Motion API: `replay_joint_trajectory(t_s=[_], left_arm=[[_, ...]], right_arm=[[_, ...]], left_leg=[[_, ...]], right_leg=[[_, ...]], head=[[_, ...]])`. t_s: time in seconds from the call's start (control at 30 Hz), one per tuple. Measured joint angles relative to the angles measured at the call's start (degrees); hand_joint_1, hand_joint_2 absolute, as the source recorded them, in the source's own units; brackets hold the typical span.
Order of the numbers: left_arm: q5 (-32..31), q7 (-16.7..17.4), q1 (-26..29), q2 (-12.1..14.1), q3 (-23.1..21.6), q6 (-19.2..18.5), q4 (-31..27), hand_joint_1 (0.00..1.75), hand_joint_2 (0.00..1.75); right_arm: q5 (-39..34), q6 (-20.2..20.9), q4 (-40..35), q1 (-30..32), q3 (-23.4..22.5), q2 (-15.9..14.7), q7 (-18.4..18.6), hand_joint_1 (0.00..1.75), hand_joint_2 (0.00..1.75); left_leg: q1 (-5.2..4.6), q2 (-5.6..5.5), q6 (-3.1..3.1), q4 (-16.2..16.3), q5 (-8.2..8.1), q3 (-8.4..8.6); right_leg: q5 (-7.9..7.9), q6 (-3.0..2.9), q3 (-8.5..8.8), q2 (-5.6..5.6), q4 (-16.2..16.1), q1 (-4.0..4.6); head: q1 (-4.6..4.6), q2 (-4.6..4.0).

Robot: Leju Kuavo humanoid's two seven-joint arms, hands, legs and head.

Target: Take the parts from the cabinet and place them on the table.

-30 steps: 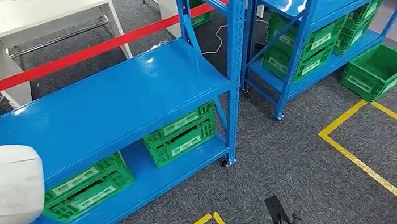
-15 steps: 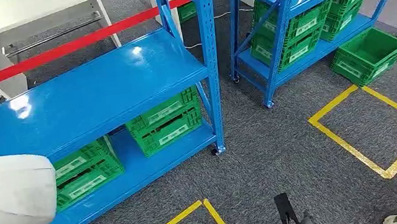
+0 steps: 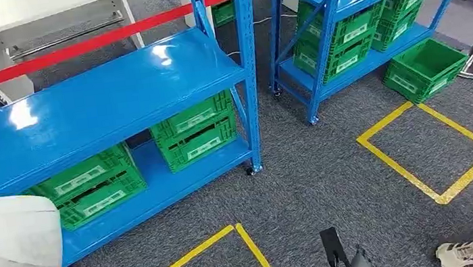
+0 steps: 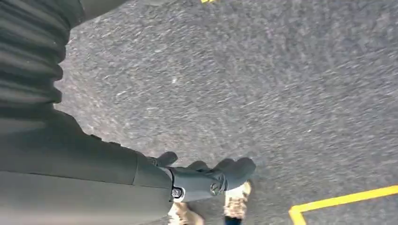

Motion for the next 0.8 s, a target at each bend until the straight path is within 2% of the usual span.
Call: replay_joint_trajectory(t_s=[0.03,0.07,0.1,0.13,0.17,0.2,0.23,0.27,0.3,0.33,0.37,0.4,0.43,0.47,0.5,0.53,0.57,0.6,0.63,0.67,0.7,0.73,0.8], left_arm=[[0.26,0.00,0.04,0.00,0.02,-0.15,0.11,1.75,1.75],[0.53,0.00,0.09,0.05,0.04,-0.28,0.20,1.75,1.75],[0.74,0.00,0.14,0.09,0.07,-0.35,0.26,1.75,1.75],[1.12,0.00,0.17,0.18,0.11,-0.50,0.31,1.75,1.75],[1.38,0.00,0.19,0.22,0.13,-0.61,0.24,1.75,1.75],[1.68,0.02,0.19,0.31,0.17,-0.66,0.22,1.75,1.75],[1.68,-0.02,0.22,0.40,0.20,-0.70,0.26,1.75,1.75],[1.75,-0.07,0.28,0.48,0.17,-0.70,0.29,1.75,1.75],[1.79,-0.02,0.38,0.57,0.17,-0.68,0.35,1.75,1.75],[1.79,-0.04,0.63,0.68,0.17,-0.52,0.39,1.75,1.75],[1.79,0.02,0.97,0.77,0.17,-0.17,0.42,1.75,1.75],[1.79,0.00,1.20,0.88,0.17,0.27,0.39,1.75,1.75],[1.79,-0.02,1.29,0.96,0.17,0.74,0.39,1.75,1.75],[1.79,-0.02,1.46,0.96,0.17,1.16,0.39,1.75,1.75],[1.77,-0.02,1.83,0.99,0.17,1.44,0.39,1.75,1.75],[1.77,-0.02,2.24,0.99,0.17,1.55,0.46,1.75,1.75],[1.88,-0.02,2.59,0.99,0.17,1.60,0.48,1.75,1.75],[2.21,-0.02,2.82,0.99,0.17,1.53,0.48,1.75,1.75],[2.66,-0.02,2.91,0.92,0.17,0.97,0.52,1.75,1.75],[2.89,-0.02,2.92,0.74,0.17,0.52,0.59,1.75,1.75],[2.71,0.07,2.86,0.48,0.33,0.26,0.72,1.75,1.75],[1.77,-0.02,2.99,-0.13,0.85,0.22,0.99,1.75,1.75],[0.50,0.18,3.93,-1.07,2.15,0.28,1.62,1.75,1.75]], right_arm=[[-0.13,0.04,0.00,0.00,-0.13,-0.02,-0.26,0.00,1.75],[-0.31,0.20,0.00,0.01,-0.22,-0.02,-0.53,0.00,1.75],[-0.48,0.53,0.02,0.03,-0.31,-0.02,-0.79,0.00,1.75],[-0.75,1.20,0.02,0.03,-0.50,0.00,-1.25,0.00,1.75],[-1.18,1.99,0.02,-0.07,-0.68,0.13,-1.60,0.00,1.75],[-1.49,2.40,0.02,-0.06,-0.81,0.24,-1.79,0.00,1.75],[-1.83,2.90,0.04,0.12,-1.13,0.28,-2.01,0.00,1.75],[-2.17,3.24,0.04,0.24,-1.40,0.28,-2.08,0.00,1.75],[-2.10,3.28,0.04,0.33,-1.68,0.33,-1.80,0.00,1.75],[-1.79,3.39,0.07,0.34,-1.75,0.42,-0.98,0.00,1.75],[-1.29,3.56,0.07,0.23,-1.77,0.39,-0.30,0.00,1.75],[-0.74,3.63,0.04,0.28,-1.79,0.37,0.18,0.00,1.75],[-0.18,3.93,0.04,0.40,-1.79,0.37,0.59,0.00,1.75],[0.15,4.26,0.07,0.46,-1.79,0.37,0.92,0.00,1.75],[0.28,4.28,0.05,0.54,-1.79,0.37,0.92,0.00,1.75],[0.35,4.28,0.04,0.65,-1.79,0.37,0.90,0.00,1.75],[0.35,4.28,0.04,0.75,-1.79,0.37,0.87,0.00,1.75],[0.35,4.28,0.04,0.81,-1.79,0.37,0.85,0.00,1.75],[0.44,4.28,0.04,0.84,-1.79,0.39,0.83,0.00,1.75],[0.61,4.30,0.07,0.74,-1.79,0.39,0.74,0.00,1.75],[0.68,4.55,0.04,0.90,-1.79,0.50,0.61,0.00,1.75],[0.79,4.94,0.07,0.97,-1.77,0.48,0.48,0.00,1.75],[0.90,5.35,0.07,0.86,-1.77,0.52,0.22,0.00,1.75]], left_leg=[[0.12,0.06,-0.16,0.39,0.64,-0.95],[0.29,0.10,-0.42,0.96,1.27,-2.31],[0.53,0.13,-0.79,1.71,1.70,-3.73],[0.71,0.12,-1.18,2.59,2.02,-4.97],[0.66,0.09,-1.59,3.58,2.30,-5.91],[0.43,0.04,-1.85,4.57,2.41,-6.67],[0.14,0.10,-2.25,4.66,2.69,-6.62],[0.27,0.08,-2.52,4.43,3.16,-6.59],[0.36,0.05,-2.78,3.97,3.78,-6.55],[0.57,-0.02,-3.20,4.09,3.73,-7.11],[0.63,-0.29,-3.62,5.04,1.78,-7.66],[0.71,-0.36,-3.86,7.20,-1.30,-8.38],[0.82,-0.37,-4.17,10.70,-4.56,-9.27],[0.84,-0.38,-4.36,15.00,-7.15,-10.30],[0.84,-0.38,-4.45,18.54,-7.96,-10.92],[0.84,-0.37,-4.40,20.23,-7.10,-10.72],[0.84,-0.36,-4.22,19.70,-5.10,-9.45],[0.81,-0.25,-3.93,17.20,-3.20,-7.14],[0.73,0.33,-3.43,12.64,-2.13,-3.47],[0.36,2.27,-2.79,7.17,-2.67,0.85],[-0.17,4.07,-2.38,2.72,-4.94,3.64],[-0.53,3.94,-2.15,1.60,-5.24,4.12],[-0.78,2.91,-1.54,1.37,-4.98,3.50]], right_leg=[[1.33,0.18,0.58,-0.01,1.20,-0.07],[3.67,0.38,2.23,-0.01,0.24,-0.17],[5.94,0.58,4.88,-0.02,-2.56,-0.30],[6.52,0.87,8.29,-0.04,-6.71,-0.53],[3.35,1.29,11.11,-0.01,-11.48,-0.70],[1.79,0.25,12.91,0.31,-14.35,-0.11],[1.71,-0.41,11.99,0.23,-13.92,-0.30],[1.90,-0.99,11.84,0.22,-13.67,-0.15],[2.30,-1.53,11.68,0.13,-13.66,-0.03],[3.10,-2.18,11.07,-0.19,-13.94,-0.36],[3.47,-2.59,10.48,-0.38,-14.02,-0.42],[4.15,-2.97,9.92,-0.40,-14.13,-0.43],[4.70,-3.03,9.25,-0.56,-14.27,-0.38],[5.30,-3.08,8.48,-0.88,-14.27,-0.32],[5.84,-3.08,7.75,-1.26,-14.24,-0.27],[6.31,-3.06,7.08,-1.74,-14.23,-0.22],[6.82,-2.98,6.43,-2.27,-14.19,-0.14],[7.24,-2.87,5.87,-2.84,-14.20,-0.01],[7.65,-2.75,5.42,-3.35,-14.21,0.05],[8.00,-2.59,5.67,-3.88,-14.12,0.04],[8.22,-2.21,5.58,-4.43,-14.13,0.14],[8.49,-1.81,5.69,-5.01,-14.17,0.09],[8.98,-1.11,6.10,-6.24,-14.65,-0.24]], head=[[0.02,0.00],[0.02,0.00],[0.04,0.00],[0.07,0.00],[0.26,0.00],[0.77,0.00],[0.61,0.00],[0.37,0.00],[0.55,0.00],[0.46,0.00],[0.42,0.00],[0.26,0.00],[0.22,0.00],[0.22,0.00],[0.20,0.00],[0.22,0.00],[0.20,0.00],[0.22,0.02],[0.24,0.00],[0.22,0.00],[0.22,0.00],[0.15,0.00],[-0.22,0.00]])
